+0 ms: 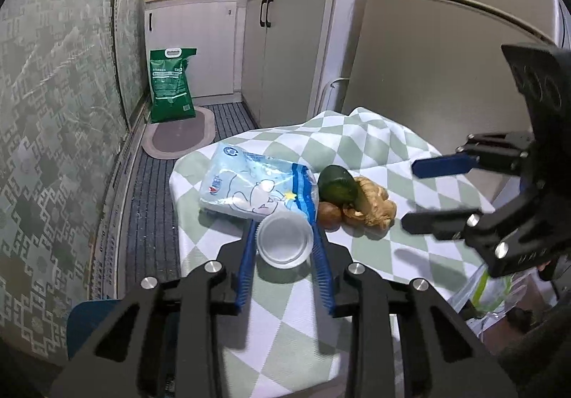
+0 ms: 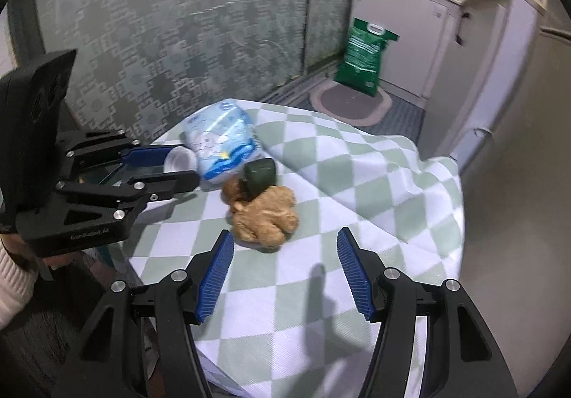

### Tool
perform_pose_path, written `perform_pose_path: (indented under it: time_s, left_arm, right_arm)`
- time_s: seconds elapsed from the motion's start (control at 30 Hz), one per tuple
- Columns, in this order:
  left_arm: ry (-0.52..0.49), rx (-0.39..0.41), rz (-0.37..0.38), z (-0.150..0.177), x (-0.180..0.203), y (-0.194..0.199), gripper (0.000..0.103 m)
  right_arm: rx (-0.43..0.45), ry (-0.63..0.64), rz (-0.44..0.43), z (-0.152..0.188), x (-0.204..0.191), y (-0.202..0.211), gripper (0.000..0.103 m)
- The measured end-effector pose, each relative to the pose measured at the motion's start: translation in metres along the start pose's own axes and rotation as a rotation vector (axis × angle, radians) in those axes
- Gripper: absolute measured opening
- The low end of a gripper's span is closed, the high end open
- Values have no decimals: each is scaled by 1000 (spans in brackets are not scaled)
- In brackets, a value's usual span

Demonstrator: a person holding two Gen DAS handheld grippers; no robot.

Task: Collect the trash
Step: 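Grasp the white round lid beside the water bottle with the left tool, then lift the clear round lid with the left tool while the right tool grasps the ginger root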

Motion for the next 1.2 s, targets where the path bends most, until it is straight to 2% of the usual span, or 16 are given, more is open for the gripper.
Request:
perform_pose_path:
  time_s: [0.13, 0.27, 0.57, 0.67, 0.73, 1.1, 1.2]
  left_arm:
    - [18, 6, 23, -2, 2, 3, 33]
    - [43, 22, 46, -4, 2, 10, 33]
    - [103, 79, 48, -10, -21, 29, 33]
    - [139, 99, 31, -11, -36, 37, 33]
    - [162, 110, 20, -12, -46, 41, 33]
    - [252, 146, -65, -8, -102, 62, 33]
    - [274, 131, -94, -2, -118, 64, 33]
  right_arm:
    - [-3, 29, -12, -4, -10, -9, 61]
    - [-37, 61, 11, -5, -13, -20, 61]
    - [-48, 40, -13, -9, -17, -28, 61]
    - [-55, 40, -21, -10, -20, -31, 55]
    - [-64, 30, -31, -10, -21, -31, 43]
    - [-61, -35, -25, -13, -12, -19, 43]
    - [-47, -53, -5, -17, -8, -9, 43]
Point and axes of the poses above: each gripper's, at about its wrist camera, not at the fingertips, and y roughly against the way its jaws point, x to its right, z to its underside, the point moved 9 cm from there along -y, roughly the way its jaws point, and after that the axes turned 1 degree about x, right-handed, at the moved point
